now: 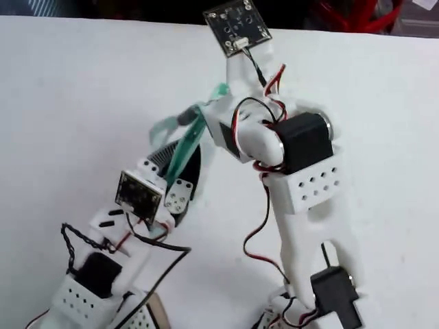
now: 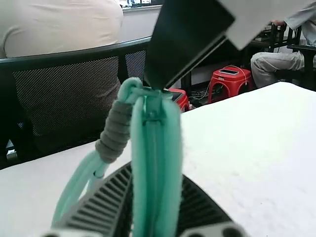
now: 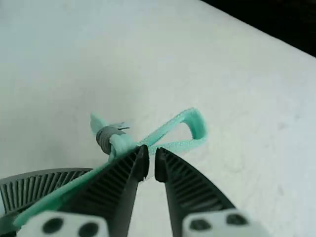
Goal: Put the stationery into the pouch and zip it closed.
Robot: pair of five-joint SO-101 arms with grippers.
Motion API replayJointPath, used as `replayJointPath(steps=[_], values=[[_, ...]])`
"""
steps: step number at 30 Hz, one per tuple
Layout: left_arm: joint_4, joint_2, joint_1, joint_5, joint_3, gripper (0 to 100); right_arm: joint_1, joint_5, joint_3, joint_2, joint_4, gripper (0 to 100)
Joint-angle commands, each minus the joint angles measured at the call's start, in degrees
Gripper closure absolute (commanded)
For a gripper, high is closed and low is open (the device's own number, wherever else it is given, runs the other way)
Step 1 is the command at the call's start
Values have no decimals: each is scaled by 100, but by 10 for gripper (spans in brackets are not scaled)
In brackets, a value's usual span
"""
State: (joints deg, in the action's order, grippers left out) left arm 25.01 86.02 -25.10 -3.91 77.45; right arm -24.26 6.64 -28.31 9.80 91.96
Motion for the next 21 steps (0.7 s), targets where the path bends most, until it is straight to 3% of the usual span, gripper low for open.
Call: replayJointPath(steps=[1,12,17,21], values=[[0,22,-4,-26,-18,978,514,141,158,48,-541,981],[9,22,-4,-26,-18,978,1033,149,809,40,-1648,981],[18,22,-4,-26,-18,978,901,149,809,57,-1631,981],[0,22,-4,-53,70,978,488,149,281,356,-901,949]])
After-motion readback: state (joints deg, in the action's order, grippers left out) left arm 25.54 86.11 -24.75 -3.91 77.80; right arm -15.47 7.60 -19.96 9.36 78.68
